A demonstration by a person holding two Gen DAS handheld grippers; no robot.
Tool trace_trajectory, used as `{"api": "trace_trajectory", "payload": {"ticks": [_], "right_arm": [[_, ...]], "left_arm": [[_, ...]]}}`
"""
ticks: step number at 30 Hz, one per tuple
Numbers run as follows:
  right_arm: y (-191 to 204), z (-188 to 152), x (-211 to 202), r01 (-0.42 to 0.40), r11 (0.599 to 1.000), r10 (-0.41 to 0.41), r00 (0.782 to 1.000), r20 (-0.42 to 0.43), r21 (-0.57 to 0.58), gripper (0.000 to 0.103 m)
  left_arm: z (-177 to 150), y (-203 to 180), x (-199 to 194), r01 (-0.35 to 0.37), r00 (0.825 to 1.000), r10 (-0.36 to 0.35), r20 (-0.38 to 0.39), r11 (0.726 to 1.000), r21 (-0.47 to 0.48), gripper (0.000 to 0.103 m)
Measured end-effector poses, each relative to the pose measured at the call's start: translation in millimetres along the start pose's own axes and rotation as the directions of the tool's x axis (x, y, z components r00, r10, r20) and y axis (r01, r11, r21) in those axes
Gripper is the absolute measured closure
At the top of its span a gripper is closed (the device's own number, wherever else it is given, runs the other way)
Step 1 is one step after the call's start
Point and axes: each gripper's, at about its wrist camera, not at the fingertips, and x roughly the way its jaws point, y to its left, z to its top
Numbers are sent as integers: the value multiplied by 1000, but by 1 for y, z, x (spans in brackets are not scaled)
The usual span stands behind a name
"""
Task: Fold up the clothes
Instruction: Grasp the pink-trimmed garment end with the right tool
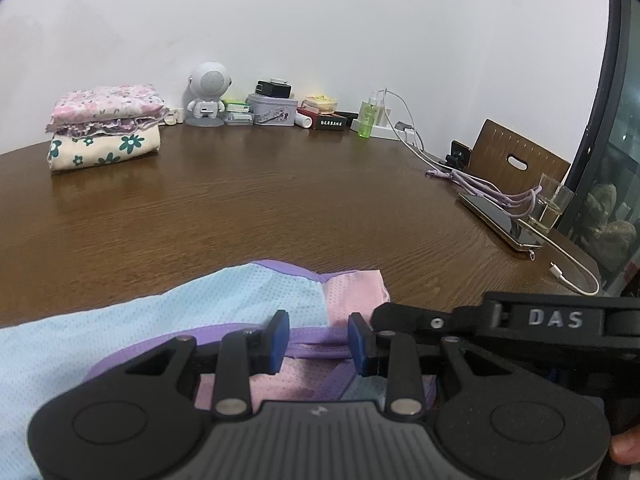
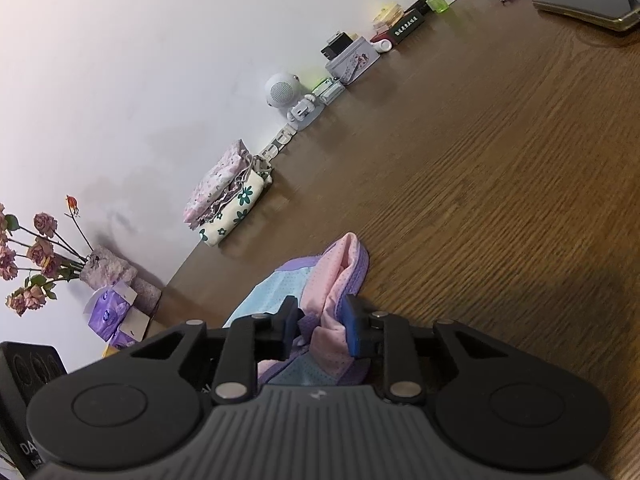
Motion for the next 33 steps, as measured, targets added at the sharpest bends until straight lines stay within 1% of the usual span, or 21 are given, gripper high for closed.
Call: {"api": "trace_trajectory", "payload": {"ticks": [2,4,7,10,11,16,21,28,33], "right_arm": [[-3,-1,-8,-12,999,12,1000,8,32,69],[-3,-2,-19,-4,999,3,1000,20,35,59],[-4,-6,-28,13,1000,-14,999,29,19,58],[0,-5,-23,25,1000,-24,999,34,-7,59],[2,-5,-19,24,1000,-24,999,34,-13,59],[8,-3,-3,16,1000,-16,1000,15,-17,71],[6,-5,0,23,1000,-23,999,24,-11,79],[8,-7,0,29,999,-28,999,37,-28,81],[9,-7,0,35,999,-33,999,38,-40,84]], "left_arm": [[0,1,0,3,1000,-3,1,1000,-6,73],[0,1,-1,6,1000,-6,1,1000,-6,73],[-1,-1,-1,4,1000,-4,-2,1000,13,73],[-1,-1,-2,5,1000,-5,-3,1000,15,73],[-1,-1,-3,6,1000,-6,-3,1000,13,73],[-2,-1,-4,9,1000,-9,-2,1000,23,73],[-3,-1,-4,16,1000,-16,-3,999,28,73],[-3,-2,-4,8,1000,-8,-4,999,36,73],[-4,-3,-5,8,1000,-7,-3,999,45,73]]}}
